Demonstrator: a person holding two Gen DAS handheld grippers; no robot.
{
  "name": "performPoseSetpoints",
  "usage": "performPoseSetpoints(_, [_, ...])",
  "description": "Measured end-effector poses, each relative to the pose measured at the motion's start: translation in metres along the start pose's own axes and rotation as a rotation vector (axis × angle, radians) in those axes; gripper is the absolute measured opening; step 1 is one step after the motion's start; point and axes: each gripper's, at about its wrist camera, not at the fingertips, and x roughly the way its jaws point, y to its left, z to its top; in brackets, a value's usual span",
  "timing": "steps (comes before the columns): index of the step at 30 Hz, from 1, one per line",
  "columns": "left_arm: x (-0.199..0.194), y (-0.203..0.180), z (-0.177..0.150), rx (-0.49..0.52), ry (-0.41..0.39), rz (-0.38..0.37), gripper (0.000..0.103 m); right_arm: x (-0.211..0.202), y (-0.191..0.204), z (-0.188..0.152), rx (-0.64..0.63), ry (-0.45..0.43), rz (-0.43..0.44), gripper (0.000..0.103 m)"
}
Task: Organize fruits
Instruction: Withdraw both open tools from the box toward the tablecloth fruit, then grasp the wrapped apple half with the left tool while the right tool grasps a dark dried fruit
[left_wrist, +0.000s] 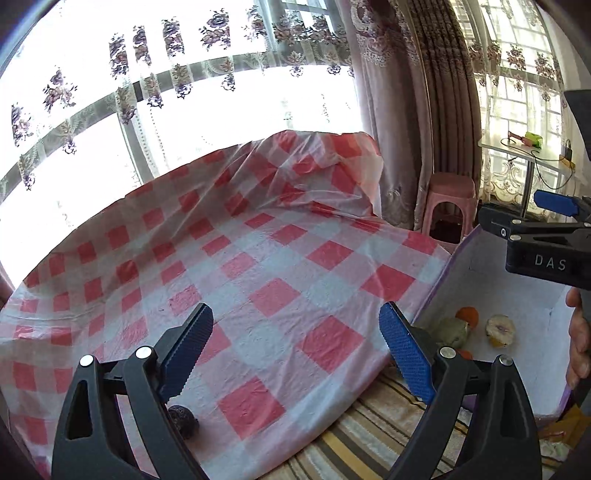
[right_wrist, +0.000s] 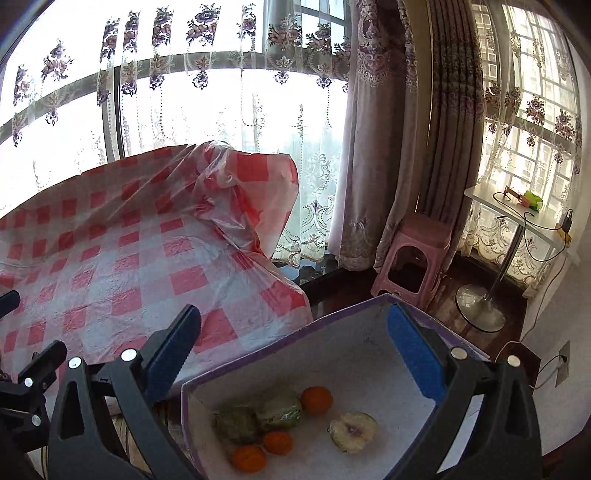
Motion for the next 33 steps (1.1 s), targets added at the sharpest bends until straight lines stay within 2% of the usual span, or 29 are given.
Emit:
performPoseSetpoints(4, [-0.011,0.043,-0.011,-0.076,-0.06,0.093,0.089,-0.001,0.036,0.0,-0.064,-0.015,-0.002,0.101])
performPoseSetpoints(8, [-0.022,0.083,-0.025,-0.142,-0.062,0.14,0.089,-0.007,0.074,-0.005,-0.091,-0.013,0.128,0.101])
performPoseSetpoints(13, [-0.029,0.134,-0.047,-0.256,-0.042,0.145,0.089,-0.01,0.124,-0.014,-0.139,0.029,0.29,0.101])
performPoseSetpoints(16, [-0.034,0.165,-0.06,-0.33,-0.04,0.197,0.089,-0.014,0.151,-0.022,-0.176,0.04,0.352,0.101])
performPoseSetpoints(18, [-0.037,0.185,-0.069,-0.387,-0.038,0.227,0.093,-0.015,0.168,-0.028,-0.201,0.057,0.372,0.101])
performPoseSetpoints(22, [-0.045,0.225,-0.089,-0.502,-0.026,0.292,0.093,-0.016,0.195,-0.039,-0.237,0.08,0.425,0.101])
performPoseSetpoints(25, [-0.052,0.253,-0.107,-0.604,-0.031,0.305,0.093,-0.013,0.217,-0.047,-0.276,0.105,0.451,0.101])
performPoseSetpoints(29, [-0.057,0.275,-0.129,-0.698,-0.021,0.321,0.093,-0.009,0.242,-0.06,-0.349,0.135,0.474,0.101])
performPoseSetpoints(33, [-0.049,0.287,-0.149,-0.781,0.041,0.344,0.093,-0.008,0.263,-0.067,-0.42,0.147,0.48,0.101])
